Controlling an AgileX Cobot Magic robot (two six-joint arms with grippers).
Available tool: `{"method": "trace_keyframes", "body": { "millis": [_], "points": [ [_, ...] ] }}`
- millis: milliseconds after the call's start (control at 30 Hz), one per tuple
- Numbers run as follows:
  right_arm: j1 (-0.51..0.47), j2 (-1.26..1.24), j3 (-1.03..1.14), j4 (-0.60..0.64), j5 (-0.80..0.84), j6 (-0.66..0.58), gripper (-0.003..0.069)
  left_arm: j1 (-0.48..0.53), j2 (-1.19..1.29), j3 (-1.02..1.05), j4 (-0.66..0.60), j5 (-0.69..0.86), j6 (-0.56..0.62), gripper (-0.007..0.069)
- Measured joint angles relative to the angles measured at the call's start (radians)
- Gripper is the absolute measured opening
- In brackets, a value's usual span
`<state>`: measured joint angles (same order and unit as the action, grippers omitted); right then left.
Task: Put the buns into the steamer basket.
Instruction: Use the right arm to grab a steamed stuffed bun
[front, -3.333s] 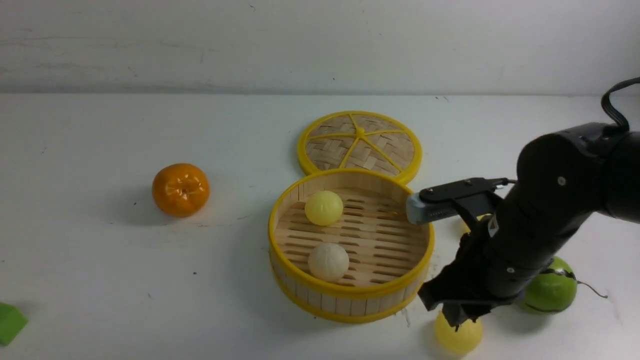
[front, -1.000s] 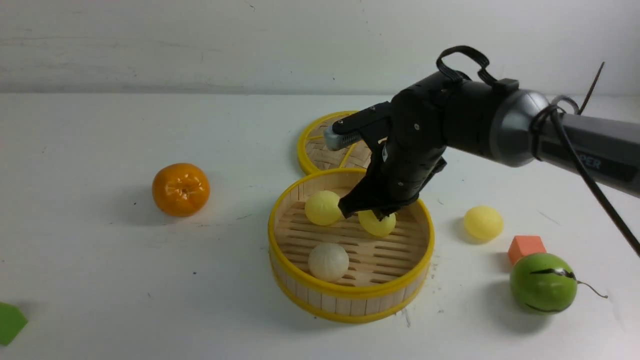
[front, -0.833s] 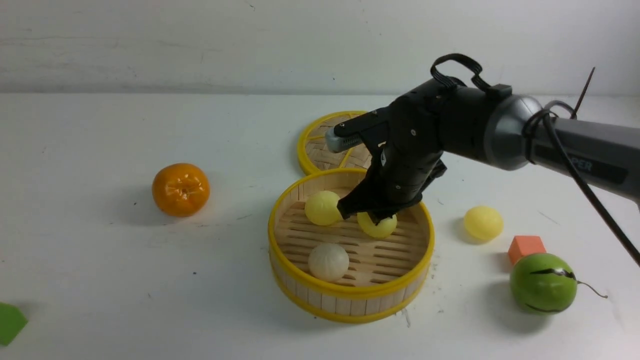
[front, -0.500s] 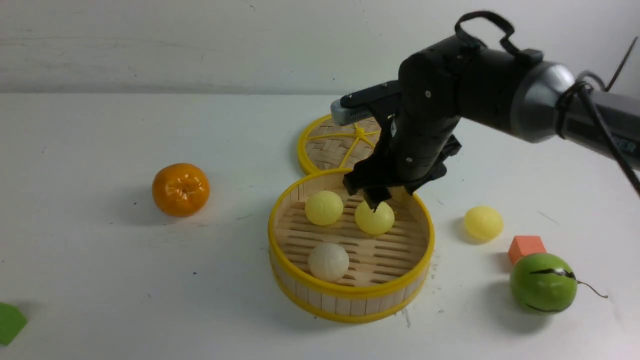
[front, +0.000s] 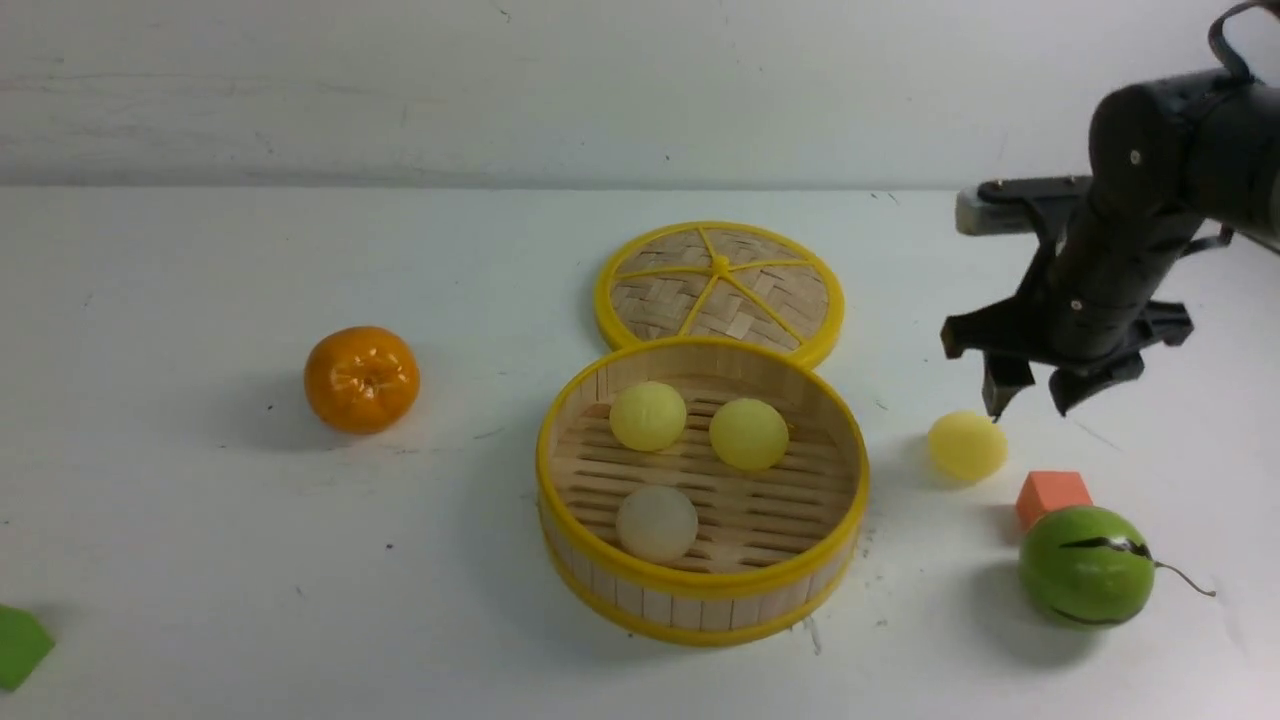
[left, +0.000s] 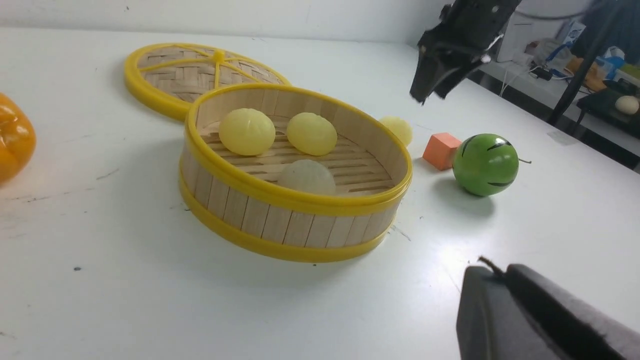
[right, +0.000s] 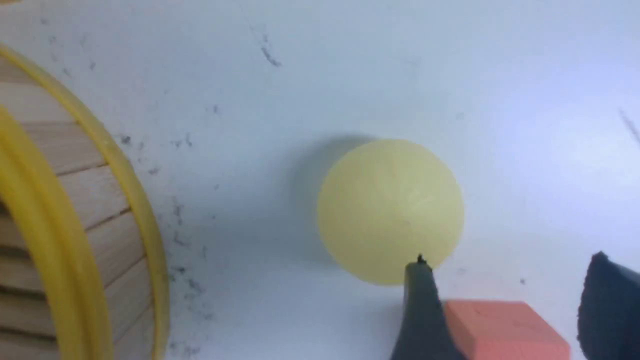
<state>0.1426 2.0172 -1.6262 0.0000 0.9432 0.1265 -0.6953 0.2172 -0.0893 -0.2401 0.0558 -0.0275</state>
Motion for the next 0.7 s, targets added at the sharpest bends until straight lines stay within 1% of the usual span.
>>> {"method": "trace_keyframes", "body": {
  "millis": [133, 367, 633, 700],
  "points": [
    [-0.013, 0.05, 0.0, 0.043, -0.065, -0.028, 0.0391, 0.0, 0.0, 0.0, 0.0, 0.0, 0.0, 0.0029],
    [-0.013, 0.053, -0.001, 0.105, -0.059, -0.063, 0.0388, 0.0, 0.0, 0.0, 0.0, 0.0, 0.0, 0.0029],
    [-0.013, 0.054, -0.001, 0.119, -0.062, -0.068, 0.0386, 0.0, 0.0, 0.0, 0.0, 0.0, 0.0, 0.003],
    [-0.013, 0.057, -0.001, 0.119, -0.071, -0.07, 0.0373, 0.0, 0.0, 0.0, 0.0, 0.0, 0.0, 0.003]
  ]
}}
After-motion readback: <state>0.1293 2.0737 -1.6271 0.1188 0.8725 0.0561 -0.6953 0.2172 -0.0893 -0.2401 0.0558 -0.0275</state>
